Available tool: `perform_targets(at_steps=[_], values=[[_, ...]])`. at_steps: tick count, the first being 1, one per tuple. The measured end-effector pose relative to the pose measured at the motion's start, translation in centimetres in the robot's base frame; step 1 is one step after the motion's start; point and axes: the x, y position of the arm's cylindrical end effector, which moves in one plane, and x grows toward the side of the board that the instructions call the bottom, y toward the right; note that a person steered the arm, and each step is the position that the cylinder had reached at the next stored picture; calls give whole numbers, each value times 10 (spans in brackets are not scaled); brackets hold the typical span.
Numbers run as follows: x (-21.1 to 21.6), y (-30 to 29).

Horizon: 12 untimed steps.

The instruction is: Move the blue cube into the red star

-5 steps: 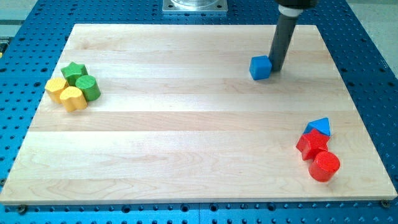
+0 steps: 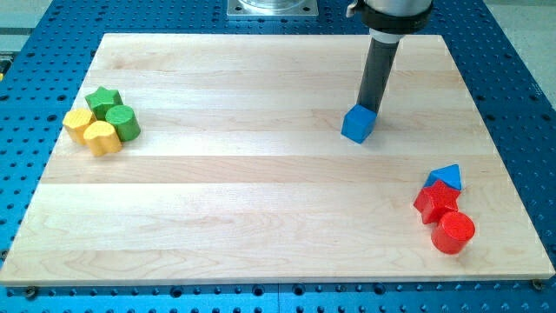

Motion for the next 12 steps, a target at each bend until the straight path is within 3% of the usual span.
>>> perform_targets(at_steps=[1, 3, 5, 6, 7, 11, 12], values=[[1, -26], [86, 13], [112, -5], [116, 21], [122, -3], [125, -368], [89, -426]])
